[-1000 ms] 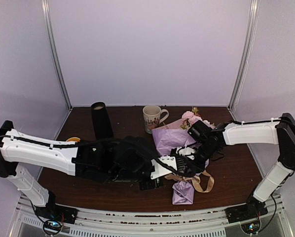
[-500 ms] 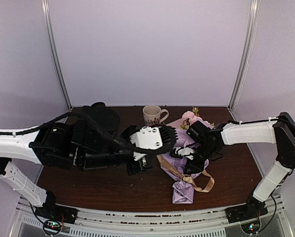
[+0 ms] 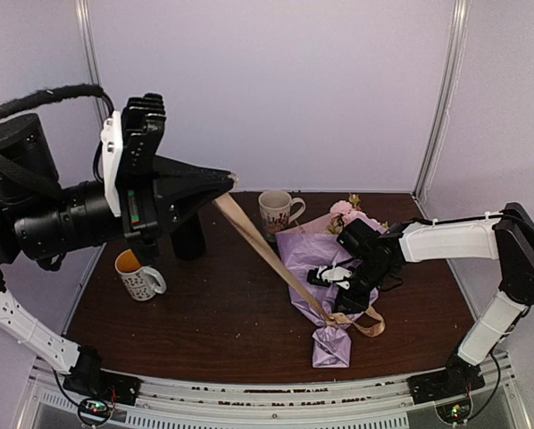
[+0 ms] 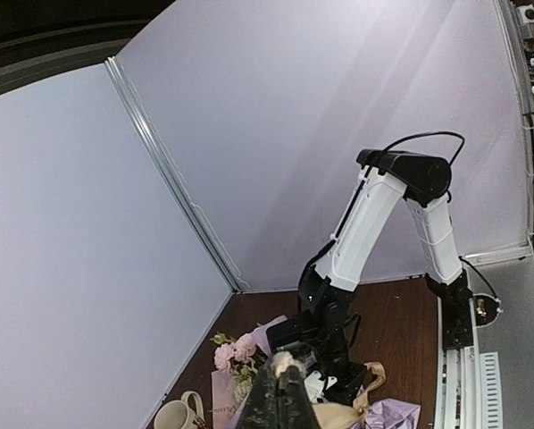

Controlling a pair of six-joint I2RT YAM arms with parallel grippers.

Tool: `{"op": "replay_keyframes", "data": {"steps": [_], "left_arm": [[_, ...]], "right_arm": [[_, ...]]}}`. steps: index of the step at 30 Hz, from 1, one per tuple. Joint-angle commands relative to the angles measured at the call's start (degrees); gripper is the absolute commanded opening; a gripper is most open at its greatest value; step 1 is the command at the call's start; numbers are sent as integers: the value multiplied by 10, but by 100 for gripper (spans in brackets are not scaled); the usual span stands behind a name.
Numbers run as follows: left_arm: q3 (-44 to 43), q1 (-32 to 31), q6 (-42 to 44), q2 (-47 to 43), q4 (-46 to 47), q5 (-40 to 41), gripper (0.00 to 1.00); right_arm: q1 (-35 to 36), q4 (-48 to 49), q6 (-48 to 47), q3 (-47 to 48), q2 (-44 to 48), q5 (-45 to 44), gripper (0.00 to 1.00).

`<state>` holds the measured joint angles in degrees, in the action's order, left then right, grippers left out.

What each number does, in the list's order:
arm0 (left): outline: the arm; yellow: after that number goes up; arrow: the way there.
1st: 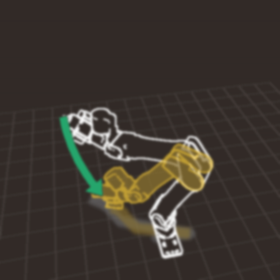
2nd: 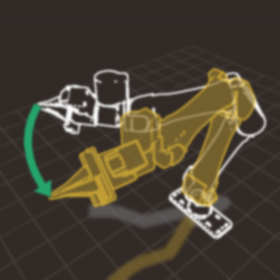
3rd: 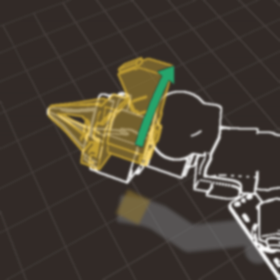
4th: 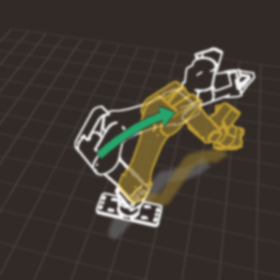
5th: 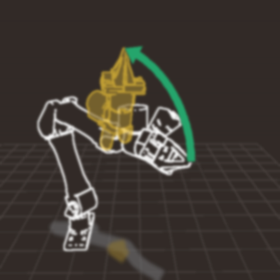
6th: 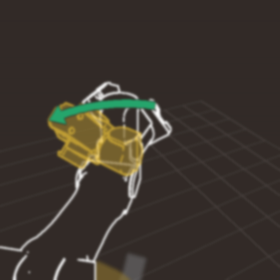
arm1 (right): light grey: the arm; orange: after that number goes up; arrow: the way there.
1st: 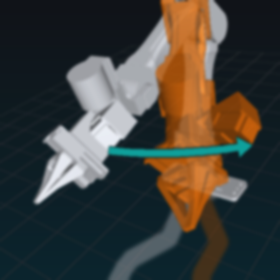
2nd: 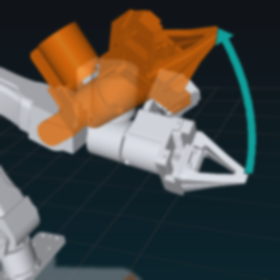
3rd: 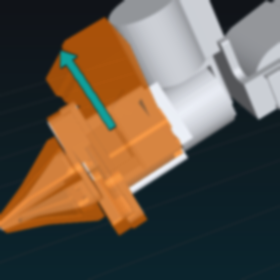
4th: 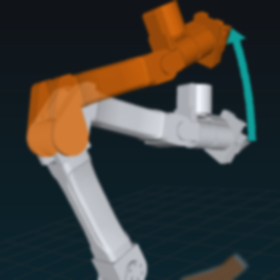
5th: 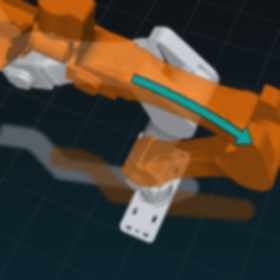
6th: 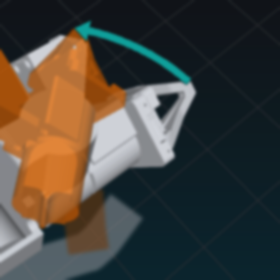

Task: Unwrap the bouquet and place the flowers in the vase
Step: Untie the ribbon from the tied bouquet.

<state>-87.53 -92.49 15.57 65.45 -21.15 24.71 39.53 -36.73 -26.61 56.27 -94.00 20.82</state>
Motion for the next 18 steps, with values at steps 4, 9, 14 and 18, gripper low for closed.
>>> {"op": "replay_keyframes", "data": {"steps": [4,9,14,18], "left_arm": [[19,-6,14,-38,12,23,22],[11,-6,-2,-29,-73,53,39],[96,-5,-2,-49,-23,138,60],[183,34,-29,-48,30,120,67]], "right_arm": [[-3,-7,0,1,4,-40,34],[-3,-30,-16,-4,75,11,38],[-3,-70,-34,-10,166,38,45],[-3,-109,-73,-24,227,45,52]]}}
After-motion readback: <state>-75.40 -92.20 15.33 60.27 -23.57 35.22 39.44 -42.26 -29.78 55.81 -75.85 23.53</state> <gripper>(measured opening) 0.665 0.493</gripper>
